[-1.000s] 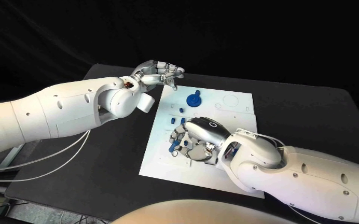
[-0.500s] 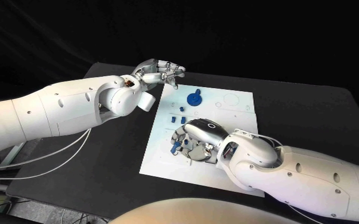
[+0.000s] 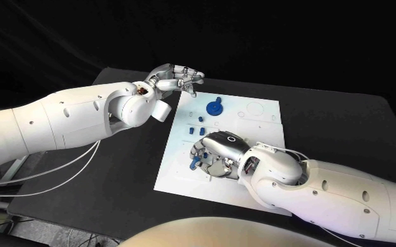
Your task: Assemble the parts on the task board
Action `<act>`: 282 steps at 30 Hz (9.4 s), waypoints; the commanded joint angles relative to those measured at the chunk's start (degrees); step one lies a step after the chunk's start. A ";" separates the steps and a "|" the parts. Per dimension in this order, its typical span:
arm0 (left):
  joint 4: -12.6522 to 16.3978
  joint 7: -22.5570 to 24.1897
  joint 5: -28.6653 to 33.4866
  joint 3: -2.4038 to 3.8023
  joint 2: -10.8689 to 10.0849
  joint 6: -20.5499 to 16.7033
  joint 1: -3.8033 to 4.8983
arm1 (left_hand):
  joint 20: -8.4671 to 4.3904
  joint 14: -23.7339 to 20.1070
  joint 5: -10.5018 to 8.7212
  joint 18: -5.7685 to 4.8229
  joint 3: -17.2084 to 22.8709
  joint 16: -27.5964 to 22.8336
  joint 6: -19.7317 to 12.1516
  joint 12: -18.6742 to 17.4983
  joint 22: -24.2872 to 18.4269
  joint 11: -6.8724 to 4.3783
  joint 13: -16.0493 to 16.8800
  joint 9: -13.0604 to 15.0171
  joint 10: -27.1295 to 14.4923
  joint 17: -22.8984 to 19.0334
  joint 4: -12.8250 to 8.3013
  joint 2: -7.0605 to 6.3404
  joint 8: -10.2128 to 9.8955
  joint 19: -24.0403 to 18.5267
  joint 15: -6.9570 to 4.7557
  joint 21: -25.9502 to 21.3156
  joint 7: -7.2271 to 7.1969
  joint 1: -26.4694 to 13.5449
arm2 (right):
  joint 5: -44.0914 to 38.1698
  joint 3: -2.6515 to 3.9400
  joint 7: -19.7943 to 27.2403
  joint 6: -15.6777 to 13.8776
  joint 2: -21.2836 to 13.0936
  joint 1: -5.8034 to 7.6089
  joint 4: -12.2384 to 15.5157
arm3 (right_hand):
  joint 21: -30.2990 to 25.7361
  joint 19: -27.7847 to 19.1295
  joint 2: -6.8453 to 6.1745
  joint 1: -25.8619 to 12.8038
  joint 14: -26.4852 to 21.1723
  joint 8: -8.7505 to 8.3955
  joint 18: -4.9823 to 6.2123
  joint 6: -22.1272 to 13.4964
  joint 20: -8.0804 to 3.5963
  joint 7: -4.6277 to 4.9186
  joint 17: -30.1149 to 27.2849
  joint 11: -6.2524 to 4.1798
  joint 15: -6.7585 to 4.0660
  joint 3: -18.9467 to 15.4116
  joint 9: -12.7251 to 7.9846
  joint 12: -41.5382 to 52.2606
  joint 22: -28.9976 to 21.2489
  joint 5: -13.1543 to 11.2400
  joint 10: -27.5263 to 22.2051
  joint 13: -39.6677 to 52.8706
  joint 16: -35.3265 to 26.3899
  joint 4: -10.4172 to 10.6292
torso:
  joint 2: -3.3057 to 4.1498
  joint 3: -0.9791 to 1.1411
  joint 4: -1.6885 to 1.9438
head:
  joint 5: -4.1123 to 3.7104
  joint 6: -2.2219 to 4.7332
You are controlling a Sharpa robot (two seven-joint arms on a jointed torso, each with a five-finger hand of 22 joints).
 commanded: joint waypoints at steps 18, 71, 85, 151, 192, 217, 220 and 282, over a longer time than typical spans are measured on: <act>0.25 0.30 0.21 0.03 -0.15 0.94 0.03 | 0.17 -0.30 -0.31 0.74 -0.03 -0.26 -0.42 0.22 -0.12 0.06 0.12 0.03 -0.49 -0.03 -0.40 0.56 -0.19 0.11 -0.04 -0.41 0.17 0.11 | -3.94 -0.09 -2.70 3.55 0.84 -0.46 -0.12 | -0.94 -0.27 -0.71 -0.61 1.85 1.43 -0.17 -0.40 0.21 0.11 -0.37 0.21 0.08 0.19 2.39 -0.46 4.86 0.09 -0.21 0.03 0.09 -0.21 | -0.03 0.02 -0.04 | 0.08 -0.20; -0.01 0.25 0.27 -0.56 0.11 1.56 -0.01 | 0.19 -0.25 -0.33 0.74 -0.10 -0.21 -0.47 0.35 -0.17 0.08 0.19 0.06 -0.60 0.01 -0.35 0.58 -0.17 0.19 -0.02 -0.50 0.18 -0.09 | 38.28 -0.29 -0.87 -3.55 -34.01 4.35 11.96 | 6.64 3.62 -5.33 -5.53 3.47 1.54 -1.81 -3.50 -1.52 -1.41 6.20 -2.41 -1.99 -13.16 7.32 41.01 9.89 7.16 6.13 42.24 4.36 7.77 | -1.05 -0.31 -0.94 | -9.39 0.99; -0.03 0.23 0.27 -0.71 0.28 1.72 -0.13 | 0.20 -0.25 -0.32 0.74 -0.13 -0.20 -0.48 0.39 -0.20 0.08 0.21 0.08 -0.63 0.02 -0.27 0.63 -0.16 0.20 0.00 -0.55 0.18 -0.22 | 22.35 -1.04 -10.04 -3.11 -36.14 2.64 14.88 | 10.59 5.33 -8.11 -8.90 4.28 4.53 -2.62 -3.78 -1.74 -2.10 10.78 -2.81 -2.25 -20.53 10.34 51.75 11.67 11.45 10.47 56.53 6.82 12.86 | -1.22 -0.39 -1.05 | -10.84 0.57; 0.68 -0.53 1.31 -0.72 -0.69 2.28 -0.13 | 0.23 -0.33 -0.28 0.74 -0.15 -0.19 -0.63 0.46 -0.28 0.11 0.26 0.09 -0.85 0.05 -0.20 0.66 -0.19 0.22 0.02 -0.71 0.20 -0.40 | 14.78 -1.09 -16.89 -4.09 -23.33 -2.54 10.71 | 11.51 5.87 -1.73 2.19 4.63 7.35 -2.86 -3.86 -2.00 -2.70 13.04 -3.36 -2.62 -26.88 12.22 55.81 12.47 10.41 13.50 64.49 7.85 17.83 | -1.20 -0.31 -1.18 | -9.21 -0.12; 0.42 -0.67 1.24 -0.73 -0.22 2.49 -0.13 | 0.36 -0.44 -0.21 0.72 -0.14 -0.14 -0.79 0.58 -0.48 0.19 0.34 0.11 -1.17 0.11 0.43 1.07 -0.20 0.21 0.15 -1.05 0.27 -1.09 | 21.16 -0.95 -17.49 1.91 -16.48 1.04 10.27 | 9.83 5.25 -1.91 -10.58 4.33 10.07 -2.54 -1.62 -2.83 -3.85 11.79 -4.30 -3.47 -28.21 12.45 55.10 12.01 8.11 14.72 65.40 7.04 19.26 | -1.17 -0.38 -1.17 | -8.11 0.18; 0.65 -0.69 1.22 -0.73 -0.53 2.28 -0.12 | 0.38 -0.46 -0.26 0.73 -0.14 -0.08 -0.84 0.71 -0.56 0.22 0.40 0.14 -1.27 0.16 0.60 1.11 -0.18 0.27 0.17 -1.20 0.29 -1.28 | 14.93 -0.96 -18.67 2.17 -15.72 1.03 8.80 | 8.62 4.89 -0.43 -14.77 4.12 11.90 -2.34 -2.69 -2.81 -3.84 10.80 -4.27 -3.45 -37.81 12.85 53.92 11.73 1.99 14.16 65.27 6.29 19.39 | -1.17 -0.36 -1.20 | -8.01 0.07; 0.67 -0.72 1.22 -0.73 -0.57 2.28 -0.12 | 0.39 -0.46 -0.26 0.73 -0.15 -0.07 -0.84 0.71 -0.57 0.22 0.40 0.14 -1.28 0.17 0.62 1.12 -0.18 0.27 0.17 -1.21 0.29 -1.30 | 14.81 -0.96 -18.68 2.19 -15.66 1.03 8.80 | 8.31 4.79 -0.19 -14.68 4.10 12.00 -2.28 -2.90 -2.78 -3.79 10.72 -4.23 -3.42 -39.06 12.82 53.47 11.65 1.47 13.87 64.93 6.22 19.35 | -1.12 -0.32 -1.16 | -8.06 0.07; 0.78 -1.11 1.21 -0.73 -1.02 2.28 -0.12 | 0.39 -0.51 -0.23 0.75 -0.04 -0.03 -0.88 0.84 -0.66 0.21 0.47 0.18 -1.40 0.20 0.63 1.21 -0.14 0.35 0.16 -1.35 0.28 -1.23 | 13.01 -0.97 -18.51 3.40 -17.28 0.75 10.97 | 10.80 5.88 8.63 -1.74 4.56 13.00 -2.79 -2.13 -3.22 -4.49 12.60 -4.88 -3.94 -41.94 11.36 56.23 12.40 7.81 16.81 68.88 7.06 18.92 | -1.18 -0.40 -1.18 | -8.06 -0.11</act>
